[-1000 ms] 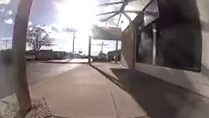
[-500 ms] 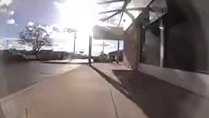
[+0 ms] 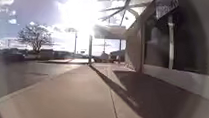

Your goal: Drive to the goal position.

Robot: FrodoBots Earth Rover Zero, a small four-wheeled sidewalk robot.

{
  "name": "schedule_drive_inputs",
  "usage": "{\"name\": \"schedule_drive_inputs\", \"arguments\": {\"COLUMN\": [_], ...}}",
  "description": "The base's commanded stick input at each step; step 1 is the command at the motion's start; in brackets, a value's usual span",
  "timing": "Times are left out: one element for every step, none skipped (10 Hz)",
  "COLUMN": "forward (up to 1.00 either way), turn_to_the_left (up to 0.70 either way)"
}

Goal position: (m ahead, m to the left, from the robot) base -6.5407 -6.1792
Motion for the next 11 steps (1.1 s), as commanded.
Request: {"name": "schedule_drive_inputs", "arguments": {"forward": [0.85, 0.85, 0.85, 0.85, 0.85, 0.85, 0.85, 0.85, 0.85, 0.85, 0.85], "turn_to_the_left": [0.0, 0.0, 0.0, 0.0, 0.0, 0.0, 0.0, 0.0, 0.0, 0.0, 0.0]}}
